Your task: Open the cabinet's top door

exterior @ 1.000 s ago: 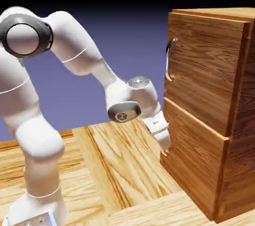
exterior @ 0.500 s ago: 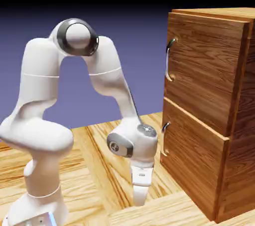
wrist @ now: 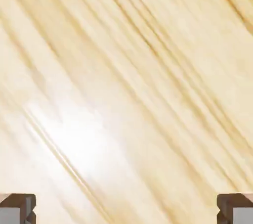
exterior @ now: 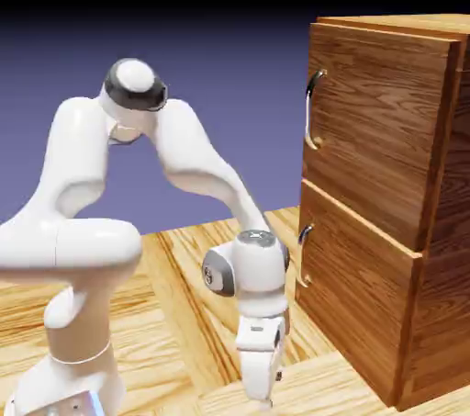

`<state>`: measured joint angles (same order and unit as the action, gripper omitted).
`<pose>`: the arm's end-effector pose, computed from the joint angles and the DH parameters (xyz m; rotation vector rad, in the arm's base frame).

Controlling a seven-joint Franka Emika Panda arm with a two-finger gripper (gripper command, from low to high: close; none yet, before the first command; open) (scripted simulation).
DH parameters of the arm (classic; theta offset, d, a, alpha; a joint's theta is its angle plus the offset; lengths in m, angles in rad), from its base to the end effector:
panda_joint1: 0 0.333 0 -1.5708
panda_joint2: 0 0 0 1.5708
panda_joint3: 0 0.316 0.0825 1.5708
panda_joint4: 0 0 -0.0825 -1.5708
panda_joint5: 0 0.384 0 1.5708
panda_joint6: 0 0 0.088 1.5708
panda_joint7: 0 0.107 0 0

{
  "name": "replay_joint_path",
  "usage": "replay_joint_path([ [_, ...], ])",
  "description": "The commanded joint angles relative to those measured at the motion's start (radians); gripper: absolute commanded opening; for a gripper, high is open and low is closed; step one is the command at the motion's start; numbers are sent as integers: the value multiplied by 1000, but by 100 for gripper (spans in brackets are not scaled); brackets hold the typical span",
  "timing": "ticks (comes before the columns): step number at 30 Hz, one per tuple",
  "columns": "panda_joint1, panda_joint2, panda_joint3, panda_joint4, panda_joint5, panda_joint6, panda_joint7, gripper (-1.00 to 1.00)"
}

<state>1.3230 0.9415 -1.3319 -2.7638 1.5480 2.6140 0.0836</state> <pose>0.3181 -0.1576 0.2022 2.1690 -1.9214 0.4624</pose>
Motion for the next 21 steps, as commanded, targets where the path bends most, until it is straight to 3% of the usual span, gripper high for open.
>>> replay_joint_path([
  [1,31,36,-32,1,37,-10,-16,0],
  [21,660,761,-671,23,780,-213,-331,0],
])
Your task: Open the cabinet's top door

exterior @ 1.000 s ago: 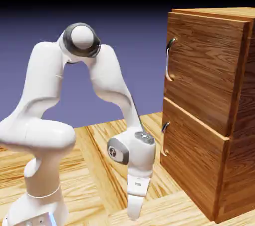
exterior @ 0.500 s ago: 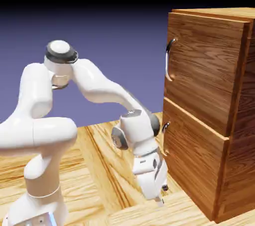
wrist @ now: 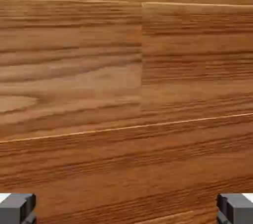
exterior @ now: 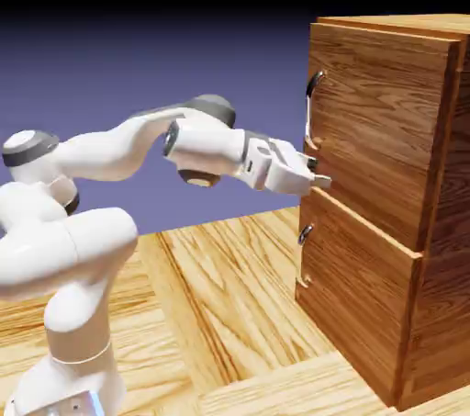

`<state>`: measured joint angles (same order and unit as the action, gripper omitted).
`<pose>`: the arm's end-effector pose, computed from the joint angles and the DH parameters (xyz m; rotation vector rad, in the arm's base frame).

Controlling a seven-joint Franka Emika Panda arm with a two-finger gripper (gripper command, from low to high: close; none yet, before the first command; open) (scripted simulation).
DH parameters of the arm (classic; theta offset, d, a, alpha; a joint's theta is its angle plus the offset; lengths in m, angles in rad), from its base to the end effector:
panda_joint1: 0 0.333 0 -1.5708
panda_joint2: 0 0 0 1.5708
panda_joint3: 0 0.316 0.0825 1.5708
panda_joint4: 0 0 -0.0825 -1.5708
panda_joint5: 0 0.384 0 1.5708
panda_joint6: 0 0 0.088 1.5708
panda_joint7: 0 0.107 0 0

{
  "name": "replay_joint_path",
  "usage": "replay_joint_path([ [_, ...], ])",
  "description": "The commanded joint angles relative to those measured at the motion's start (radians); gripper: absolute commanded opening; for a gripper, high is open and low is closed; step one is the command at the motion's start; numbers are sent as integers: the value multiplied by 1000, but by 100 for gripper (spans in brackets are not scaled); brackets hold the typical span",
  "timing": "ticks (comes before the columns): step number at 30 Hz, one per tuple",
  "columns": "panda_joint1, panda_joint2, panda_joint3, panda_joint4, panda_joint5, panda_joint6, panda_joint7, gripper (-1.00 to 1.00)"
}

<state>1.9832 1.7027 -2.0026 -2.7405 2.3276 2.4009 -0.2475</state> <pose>0.3515 0.0337 0.4977 -1.8210 0.9010 -1.7742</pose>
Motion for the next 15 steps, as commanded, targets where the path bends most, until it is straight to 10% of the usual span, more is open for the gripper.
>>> replay_joint_path([
  [1,31,36,-32,1,37,-10,-16,0],
  [8,-139,59,-1,122,138,-68,0,0],
  [9,-139,59,-1,122,138,-68,0,-100],
  [15,-53,59,-93,-48,150,-283,-118,-100],
])
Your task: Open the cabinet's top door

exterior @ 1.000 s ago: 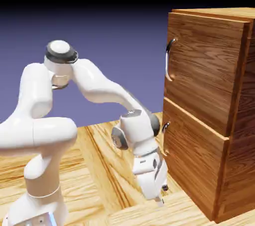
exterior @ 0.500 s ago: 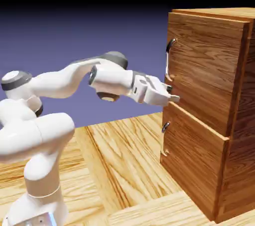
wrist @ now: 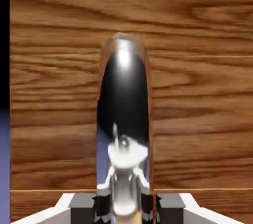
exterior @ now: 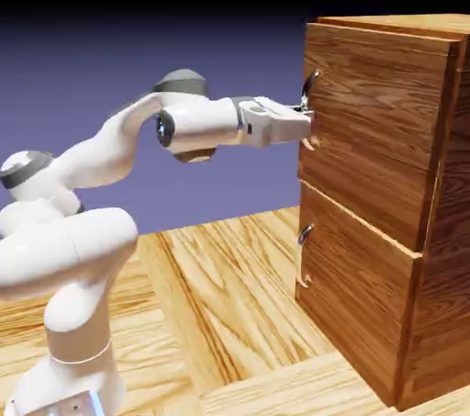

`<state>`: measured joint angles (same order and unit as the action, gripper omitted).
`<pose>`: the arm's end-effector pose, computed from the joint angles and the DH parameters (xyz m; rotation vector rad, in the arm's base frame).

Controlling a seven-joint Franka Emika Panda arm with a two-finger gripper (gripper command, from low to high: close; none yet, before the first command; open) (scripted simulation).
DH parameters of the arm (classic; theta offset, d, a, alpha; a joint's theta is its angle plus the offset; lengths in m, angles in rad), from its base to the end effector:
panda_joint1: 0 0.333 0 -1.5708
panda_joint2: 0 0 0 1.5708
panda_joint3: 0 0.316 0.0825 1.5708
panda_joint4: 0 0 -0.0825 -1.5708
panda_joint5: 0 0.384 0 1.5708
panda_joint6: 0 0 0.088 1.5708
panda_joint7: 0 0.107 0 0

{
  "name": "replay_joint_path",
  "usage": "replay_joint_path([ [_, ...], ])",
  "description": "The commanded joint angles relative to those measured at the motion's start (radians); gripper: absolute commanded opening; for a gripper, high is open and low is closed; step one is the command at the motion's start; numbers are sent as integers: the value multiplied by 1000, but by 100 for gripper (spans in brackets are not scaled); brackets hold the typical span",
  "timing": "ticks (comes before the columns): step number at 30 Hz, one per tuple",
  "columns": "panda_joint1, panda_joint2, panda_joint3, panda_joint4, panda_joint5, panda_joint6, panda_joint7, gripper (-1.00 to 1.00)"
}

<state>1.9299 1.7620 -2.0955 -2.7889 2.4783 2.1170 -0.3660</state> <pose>0.3470 0.0308 0.5158 -1.7648 0.6330 -1.6962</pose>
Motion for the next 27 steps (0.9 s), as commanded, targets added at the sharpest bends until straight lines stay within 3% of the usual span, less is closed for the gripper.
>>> replay_joint_path([
  [1,9,1,-21,-29,-6,-43,-17,-100],
  [13,-77,-29,-309,-238,-150,-565,-173,-100],
  [27,-384,-418,-645,-192,-571,-1155,-514,-100],
])
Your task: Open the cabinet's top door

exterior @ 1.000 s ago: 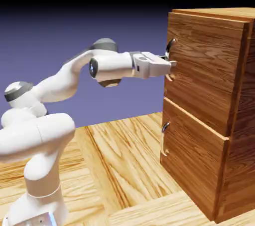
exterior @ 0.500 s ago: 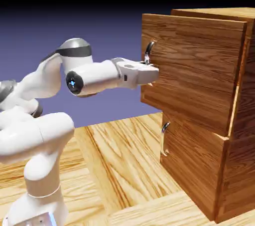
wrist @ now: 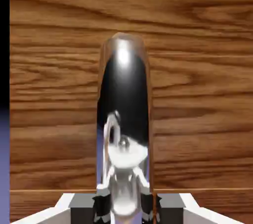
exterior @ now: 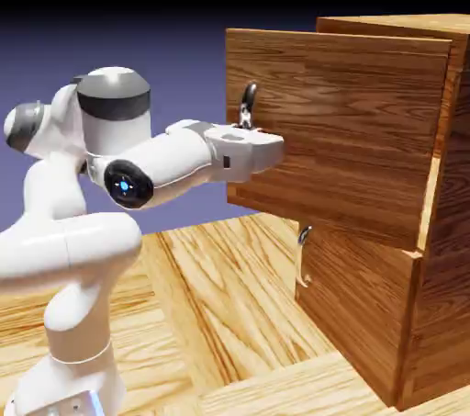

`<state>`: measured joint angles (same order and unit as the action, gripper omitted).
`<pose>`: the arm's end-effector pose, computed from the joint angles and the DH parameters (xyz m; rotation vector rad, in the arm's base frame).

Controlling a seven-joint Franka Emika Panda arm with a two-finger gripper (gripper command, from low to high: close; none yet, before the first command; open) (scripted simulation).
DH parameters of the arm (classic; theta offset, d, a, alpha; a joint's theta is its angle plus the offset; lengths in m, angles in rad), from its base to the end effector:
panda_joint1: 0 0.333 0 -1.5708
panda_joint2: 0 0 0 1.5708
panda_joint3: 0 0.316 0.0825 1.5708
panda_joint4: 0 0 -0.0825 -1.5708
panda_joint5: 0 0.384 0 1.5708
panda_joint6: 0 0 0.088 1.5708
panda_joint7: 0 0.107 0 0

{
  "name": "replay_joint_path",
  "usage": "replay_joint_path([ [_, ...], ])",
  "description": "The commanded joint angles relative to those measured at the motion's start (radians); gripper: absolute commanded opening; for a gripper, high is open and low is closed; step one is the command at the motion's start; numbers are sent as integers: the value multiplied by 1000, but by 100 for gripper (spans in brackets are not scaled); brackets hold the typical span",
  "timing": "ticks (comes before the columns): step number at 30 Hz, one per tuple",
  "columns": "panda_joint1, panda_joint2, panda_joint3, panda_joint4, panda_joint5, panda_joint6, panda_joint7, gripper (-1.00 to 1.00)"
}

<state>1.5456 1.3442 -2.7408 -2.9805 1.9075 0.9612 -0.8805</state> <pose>0.2238 -0.1024 0.5158 -1.7327 0.1180 -1.3088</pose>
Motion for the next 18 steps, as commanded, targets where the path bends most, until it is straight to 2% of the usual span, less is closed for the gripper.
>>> replay_joint_path([
  [1,-20,-36,-11,15,-34,-32,-30,-100],
  [9,-142,-326,-47,163,-304,-217,-273,-100],
  [18,-196,-652,-35,383,-592,-300,-512,-100],
])
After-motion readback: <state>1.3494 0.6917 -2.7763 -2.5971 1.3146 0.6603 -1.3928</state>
